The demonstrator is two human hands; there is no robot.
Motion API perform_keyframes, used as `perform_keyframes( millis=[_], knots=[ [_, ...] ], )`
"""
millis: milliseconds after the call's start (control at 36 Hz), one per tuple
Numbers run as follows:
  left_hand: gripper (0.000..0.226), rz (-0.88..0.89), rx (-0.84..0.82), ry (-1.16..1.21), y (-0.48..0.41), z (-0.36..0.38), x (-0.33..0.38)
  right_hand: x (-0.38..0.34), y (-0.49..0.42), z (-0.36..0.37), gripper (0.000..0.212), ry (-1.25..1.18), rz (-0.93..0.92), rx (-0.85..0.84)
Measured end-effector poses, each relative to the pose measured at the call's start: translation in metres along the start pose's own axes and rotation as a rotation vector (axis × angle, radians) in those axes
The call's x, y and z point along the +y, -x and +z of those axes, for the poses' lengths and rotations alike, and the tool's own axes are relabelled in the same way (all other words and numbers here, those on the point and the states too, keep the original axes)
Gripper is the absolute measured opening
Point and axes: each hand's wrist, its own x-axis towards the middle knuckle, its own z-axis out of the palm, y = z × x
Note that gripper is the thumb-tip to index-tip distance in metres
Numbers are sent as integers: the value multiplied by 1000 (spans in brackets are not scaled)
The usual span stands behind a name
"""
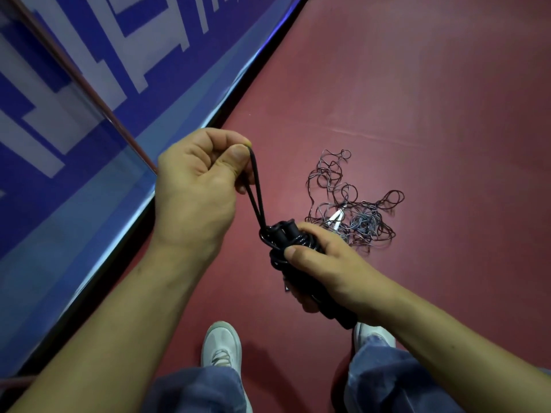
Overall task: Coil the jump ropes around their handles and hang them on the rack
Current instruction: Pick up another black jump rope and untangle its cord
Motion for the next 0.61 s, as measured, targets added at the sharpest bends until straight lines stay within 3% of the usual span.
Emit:
perform_keyframes(
  millis=[111,194,306,472,611],
  knots=[
    [20,-34,-101,-24,1,-6,1,3,0,0,17,-53,46,-32],
    [14,36,-169,-81,-1,-14,9,-3,1,0,15,-106,12,-51],
    [12,119,-175,-136,2,-29,26,-15,0,10,34,-151,-4,-100],
    [11,180,-167,-204,6,-63,69,-49,-9,41,33,144,-123,-64],
    [13,243,-81,-256,10,-110,122,-98,-9,81,51,246,-249,-38]
  ],
)
